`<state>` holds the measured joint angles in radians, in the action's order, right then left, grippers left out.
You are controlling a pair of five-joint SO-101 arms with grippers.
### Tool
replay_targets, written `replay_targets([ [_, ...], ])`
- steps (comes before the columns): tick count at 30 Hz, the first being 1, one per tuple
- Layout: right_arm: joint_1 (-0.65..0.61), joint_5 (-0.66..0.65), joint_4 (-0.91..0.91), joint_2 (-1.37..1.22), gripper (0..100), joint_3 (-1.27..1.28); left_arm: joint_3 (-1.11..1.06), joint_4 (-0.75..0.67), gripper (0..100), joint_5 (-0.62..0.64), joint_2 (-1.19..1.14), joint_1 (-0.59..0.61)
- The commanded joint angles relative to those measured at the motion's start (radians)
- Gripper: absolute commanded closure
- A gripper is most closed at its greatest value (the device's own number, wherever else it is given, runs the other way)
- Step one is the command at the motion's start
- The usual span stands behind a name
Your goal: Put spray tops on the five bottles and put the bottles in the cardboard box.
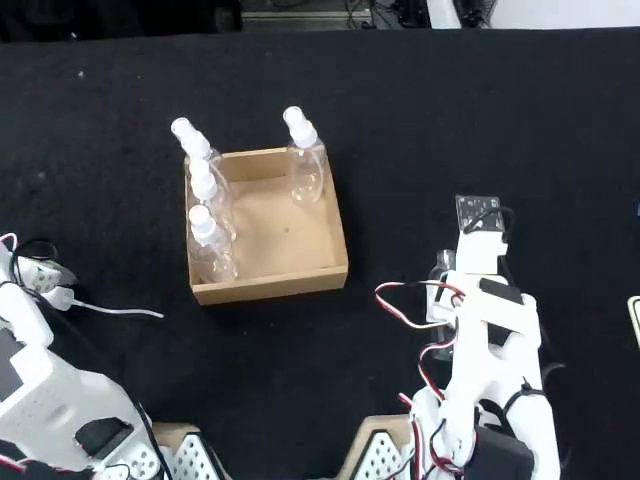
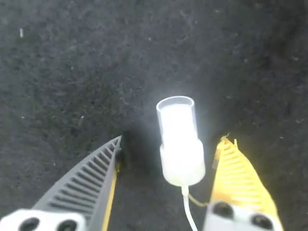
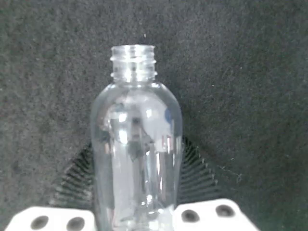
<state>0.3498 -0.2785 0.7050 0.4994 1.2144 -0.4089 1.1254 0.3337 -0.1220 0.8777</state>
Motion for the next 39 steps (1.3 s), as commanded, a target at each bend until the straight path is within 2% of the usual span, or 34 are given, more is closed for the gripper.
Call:
replay_targets([
  [1,-0.017,-0.003,-0.018,0.053,98.8,0.001,0.013,-0.020,73,0.008,0.009,-0.013],
  [3,-0.017,-0.003,-0.018,0.053,98.8,0.001,0.012,-0.012,77,0.008,0.014,-0.013],
  [7,-0.017,-0.003,-0.018,0.053,98.8,0.001,0.007,-0.012,98,0.003,0.008,-0.015],
  [9,-0.017,-0.003,-0.018,0.053,98.8,0.001,0.013,-0.012,95,-0.063,0.006,-0.016],
  [12,-0.017,-0.003,-0.018,0.053,98.8,0.001,0.058,-0.014,95,-0.279,0.006,-0.024],
  [16,-0.017,-0.003,-0.018,0.053,98.8,0.001,0.128,-0.011,96,-0.707,0.006,-0.015],
  [18,-0.017,-0.003,-0.018,0.053,98.8,0.001,0.140,-0.011,94,-0.902,0.006,0.002],
  [20,-0.017,-0.003,-0.018,0.053,98.8,0.001,0.133,-0.003,88,-1.005,0.003,0.010],
  [23,-0.015,-0.003,-0.018,0.053,98.8,0.001,0.096,-0.003,77,-1.053,0.003,0.016],
  [25,-0.015,-0.003,-0.018,0.053,98.8,0.001,0.088,-0.008,74,-1.054,0.005,0.018],
  [36,-0.014,-0.003,-0.018,0.053,98.8,0.001,0.056,-0.031,74,-1.051,0.005,0.016],
  [39,-0.012,-0.003,-0.018,0.053,98.8,0.001,0.027,-0.041,79,-1.053,0.005,0.013],
])
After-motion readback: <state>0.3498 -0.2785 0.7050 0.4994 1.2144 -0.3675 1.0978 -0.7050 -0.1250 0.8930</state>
